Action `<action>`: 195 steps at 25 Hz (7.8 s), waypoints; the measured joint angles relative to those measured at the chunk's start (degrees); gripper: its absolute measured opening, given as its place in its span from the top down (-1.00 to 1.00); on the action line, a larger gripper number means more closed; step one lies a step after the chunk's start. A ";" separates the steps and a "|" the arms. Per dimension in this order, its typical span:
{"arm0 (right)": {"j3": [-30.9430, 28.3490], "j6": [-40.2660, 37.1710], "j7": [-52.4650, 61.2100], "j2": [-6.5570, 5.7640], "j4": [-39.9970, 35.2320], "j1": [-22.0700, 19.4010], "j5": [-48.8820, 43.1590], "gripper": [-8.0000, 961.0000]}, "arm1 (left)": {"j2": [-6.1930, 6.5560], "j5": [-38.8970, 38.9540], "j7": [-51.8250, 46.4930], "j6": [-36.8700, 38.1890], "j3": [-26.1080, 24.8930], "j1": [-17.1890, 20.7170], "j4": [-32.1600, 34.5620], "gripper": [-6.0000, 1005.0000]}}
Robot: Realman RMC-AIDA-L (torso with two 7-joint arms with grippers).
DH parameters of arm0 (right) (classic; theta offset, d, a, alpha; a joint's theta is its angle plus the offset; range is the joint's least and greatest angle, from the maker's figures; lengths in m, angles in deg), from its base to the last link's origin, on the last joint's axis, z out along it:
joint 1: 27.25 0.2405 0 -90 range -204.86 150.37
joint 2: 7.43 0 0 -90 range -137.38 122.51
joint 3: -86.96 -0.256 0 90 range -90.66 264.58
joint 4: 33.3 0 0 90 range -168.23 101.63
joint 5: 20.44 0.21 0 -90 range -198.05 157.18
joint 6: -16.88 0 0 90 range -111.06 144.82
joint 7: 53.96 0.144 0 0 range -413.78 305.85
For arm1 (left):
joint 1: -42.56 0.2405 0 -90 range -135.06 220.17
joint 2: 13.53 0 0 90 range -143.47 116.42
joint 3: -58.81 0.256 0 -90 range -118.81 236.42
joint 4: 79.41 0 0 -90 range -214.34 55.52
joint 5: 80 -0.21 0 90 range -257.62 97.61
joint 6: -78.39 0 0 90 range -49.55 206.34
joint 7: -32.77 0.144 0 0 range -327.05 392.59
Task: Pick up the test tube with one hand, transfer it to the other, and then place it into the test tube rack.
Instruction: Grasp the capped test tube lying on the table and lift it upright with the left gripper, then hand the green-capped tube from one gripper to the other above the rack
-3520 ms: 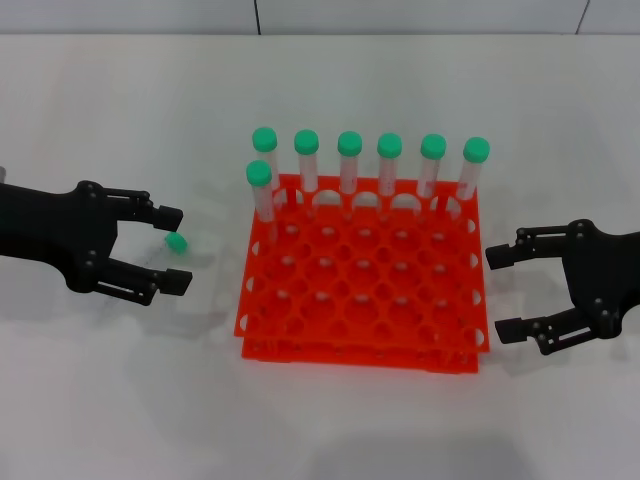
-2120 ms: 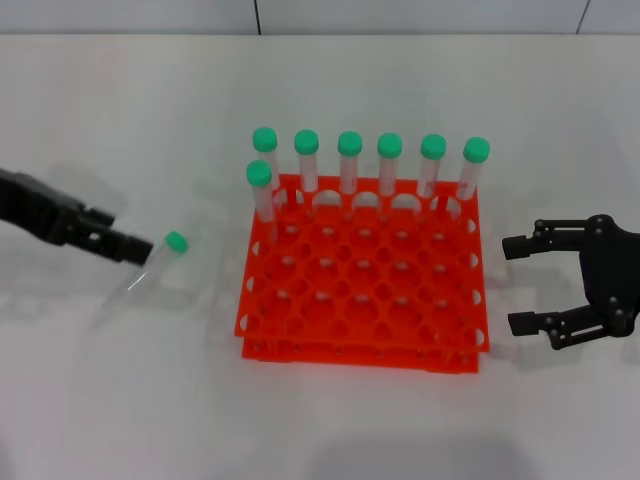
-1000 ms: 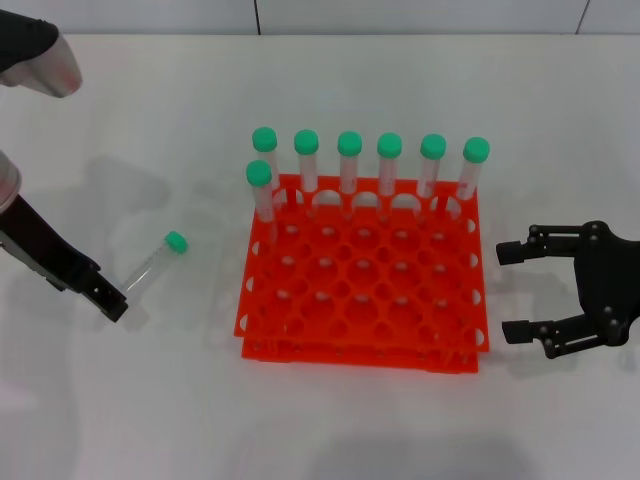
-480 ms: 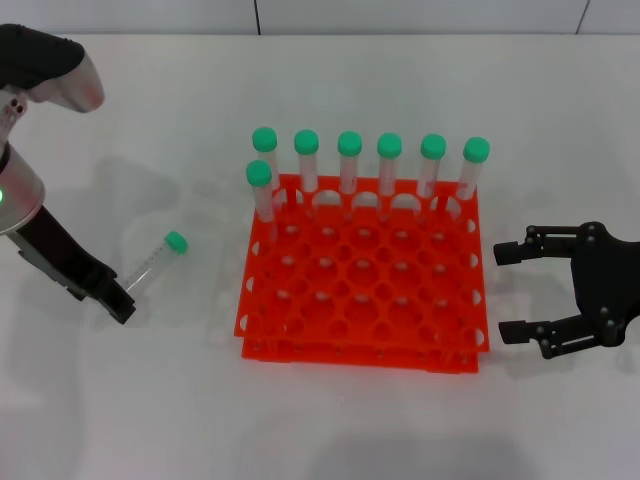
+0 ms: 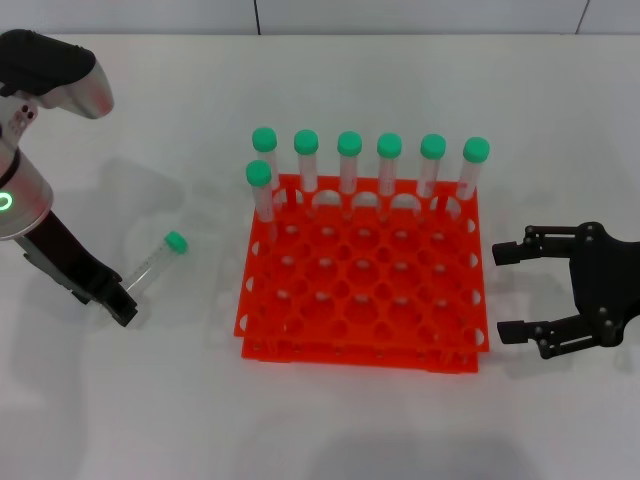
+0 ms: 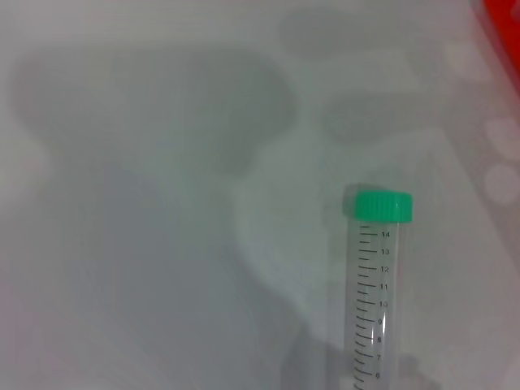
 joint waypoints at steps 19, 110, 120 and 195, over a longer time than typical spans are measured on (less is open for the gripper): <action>0.00 -0.36 0.00 0.11 0.05 -0.67 0.00 -0.79 | -0.32 0.16 -1.37 -2.83 3.08 0.02 -1.32 0.30; -15.40 3.64 -8.25 5.46 25.74 4.25 18.19 -0.78 | -0.57 47.46 65.41 -9.01 -8.87 -3.55 -20.08 0.62; -15.40 4.32 -12.83 5.66 29.68 5.35 20.02 -0.78 | -1.38 47.44 65.49 -9.64 -7.99 -3.56 -20.04 0.62; -15.61 4.74 -19.10 5.62 35.19 8.98 21.04 0.43 | -2.45 47.57 64.46 -11.12 -5.99 -3.67 -19.00 0.61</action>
